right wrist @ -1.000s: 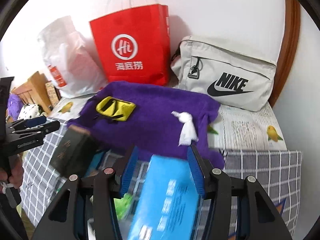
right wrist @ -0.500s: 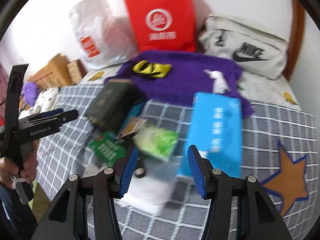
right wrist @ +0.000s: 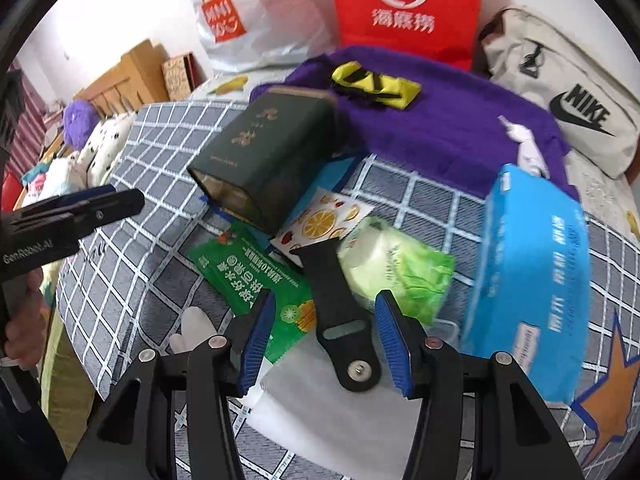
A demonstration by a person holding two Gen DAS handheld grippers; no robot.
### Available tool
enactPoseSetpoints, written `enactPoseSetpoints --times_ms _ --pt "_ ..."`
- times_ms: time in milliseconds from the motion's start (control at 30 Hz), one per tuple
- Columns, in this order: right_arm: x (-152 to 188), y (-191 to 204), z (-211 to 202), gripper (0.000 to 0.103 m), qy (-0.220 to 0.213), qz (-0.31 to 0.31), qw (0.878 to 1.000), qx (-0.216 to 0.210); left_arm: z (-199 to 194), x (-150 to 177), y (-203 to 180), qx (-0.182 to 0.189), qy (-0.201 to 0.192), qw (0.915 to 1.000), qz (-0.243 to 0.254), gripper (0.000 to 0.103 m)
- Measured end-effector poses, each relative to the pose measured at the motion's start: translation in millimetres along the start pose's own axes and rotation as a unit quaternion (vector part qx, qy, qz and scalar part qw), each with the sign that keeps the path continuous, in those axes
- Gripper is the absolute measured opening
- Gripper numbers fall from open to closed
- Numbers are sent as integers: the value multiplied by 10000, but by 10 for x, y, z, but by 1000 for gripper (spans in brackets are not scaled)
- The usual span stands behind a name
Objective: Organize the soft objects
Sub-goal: 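Grasp the black watch strap with the right tool while the left tool returns to the items, then grasp the white glove with the left tool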
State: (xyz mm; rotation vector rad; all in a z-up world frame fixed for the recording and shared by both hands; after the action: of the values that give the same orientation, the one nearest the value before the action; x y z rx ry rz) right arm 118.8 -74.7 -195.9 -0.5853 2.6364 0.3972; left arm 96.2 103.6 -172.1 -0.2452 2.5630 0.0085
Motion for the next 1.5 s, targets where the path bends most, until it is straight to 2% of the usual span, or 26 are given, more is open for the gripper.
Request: enactPoseSetpoints --times_ms 67,100,233,500,633,900,1200,1233,1300,1433,1500 --pt "9 17 51 27 33 -112 9999 67 23 -1 12 -1 19 10000 4 65" --pt "26 29 74 25 71 -182 9998 71 35 1 16 3 27 10000 -13 65" --pt "33 32 4 25 -58 -322 9993 175 61 15 -26 43 53 10000 56 65" --pt "18 -95 -394 26 -481 -83 9985 233 74 114 -211 235 115 9993 252 65" --pt "82 -215 -549 25 -599 74 9976 324 42 215 -356 499 144 9980 373 65" --pt "220 -411 -772 26 -801 324 9951 484 -2 499 -789 935 278 9906 955 69" --pt "346 -545 -885 26 -875 479 9933 585 104 714 -1185 1040 461 9831 1434 68" --pt "355 -560 -889 26 -876 495 9932 589 125 738 -1221 1001 447 9822 1525 67" --pt "383 -592 -902 26 -894 549 9928 585 166 780 -1281 987 449 9801 1663 47" --pt "439 -657 -908 25 -880 667 9919 622 219 832 -1357 977 487 9768 1844 22" --pt "459 -686 -927 26 -892 707 9914 644 201 817 -1360 1047 468 9757 1869 15"
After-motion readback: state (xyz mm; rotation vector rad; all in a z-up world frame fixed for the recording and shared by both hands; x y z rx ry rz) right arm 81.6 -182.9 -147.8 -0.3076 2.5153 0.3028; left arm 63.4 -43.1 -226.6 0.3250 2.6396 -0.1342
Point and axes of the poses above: each gripper's, at about its wrist camera, not at the fingertips, and z roughly the way its jaws point, y to its left, x to its underside, the point moved 8 cm from there along z, roughly the way its jaws point, and after that the axes turned 5 degrees about -x, right-handed, at the moved point
